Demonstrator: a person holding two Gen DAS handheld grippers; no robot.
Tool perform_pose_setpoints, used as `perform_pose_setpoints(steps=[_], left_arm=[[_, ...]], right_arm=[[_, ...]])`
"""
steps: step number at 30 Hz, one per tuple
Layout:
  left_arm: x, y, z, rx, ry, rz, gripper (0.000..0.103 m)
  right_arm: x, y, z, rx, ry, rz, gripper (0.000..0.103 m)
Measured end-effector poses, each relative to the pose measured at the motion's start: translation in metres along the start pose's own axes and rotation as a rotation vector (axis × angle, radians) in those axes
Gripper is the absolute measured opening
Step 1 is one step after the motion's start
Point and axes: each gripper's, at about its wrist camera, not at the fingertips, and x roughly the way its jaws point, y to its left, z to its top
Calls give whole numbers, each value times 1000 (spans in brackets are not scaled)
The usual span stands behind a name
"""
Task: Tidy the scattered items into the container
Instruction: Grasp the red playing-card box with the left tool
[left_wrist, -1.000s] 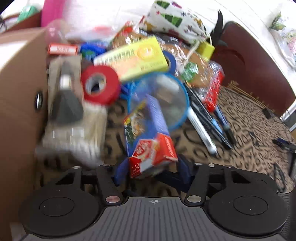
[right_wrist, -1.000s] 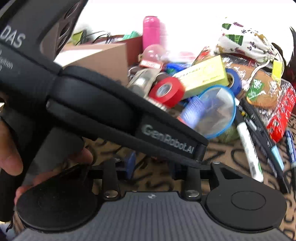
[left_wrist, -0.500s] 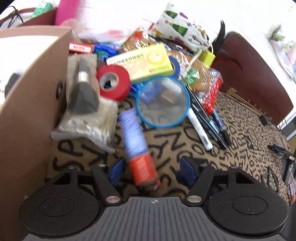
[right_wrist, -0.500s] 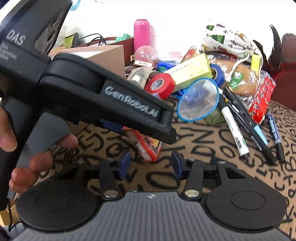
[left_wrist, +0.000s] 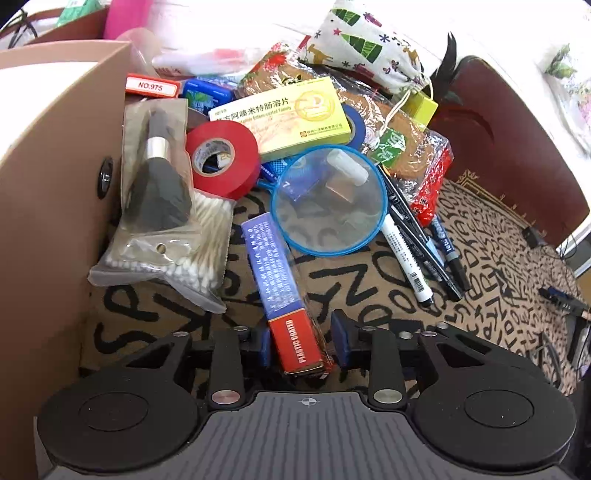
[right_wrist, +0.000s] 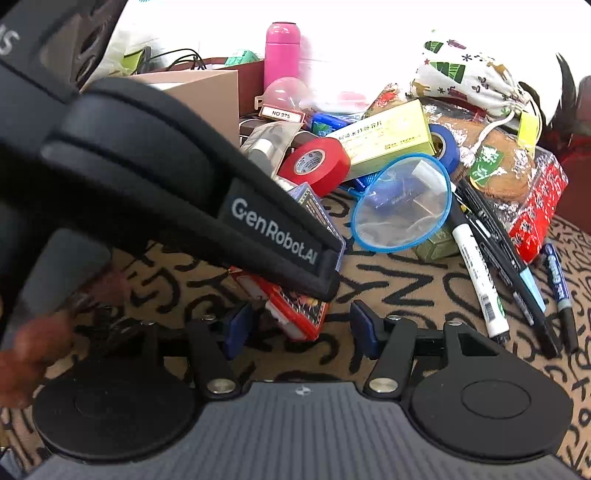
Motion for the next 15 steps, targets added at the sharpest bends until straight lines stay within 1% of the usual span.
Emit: perform_pose_setpoints(steps=[1,2,3,4,5,8,11,15], left_arm=[[0,0,0,1,1,5,37],[0,0,0,2,1,7,34],[0,0,0,3,1,9,32],[0,0,0,1,1,10,25],[-1,0,-1,-3,1,7,22],[-7,-2,-4,-4,-3,-1,22],[-18,-9,-10,10,-15,-7,22],[-44,-25,-12,31,-62,-26,22]], right_arm=[[2,1,1,-12,-4,-6,55],[2,3,2,-25,-6,-14,43],[2,5,2,-33,-5,-21,42],[2,7,2,-35,-6,-30,41],[0,8,2,-37,-7,-37,40],[-7,9,0,-33,-6,-37,38],[-18,12,-1,-32,-1,-38,38],[-44,15,3,-27,-30,-58,37]])
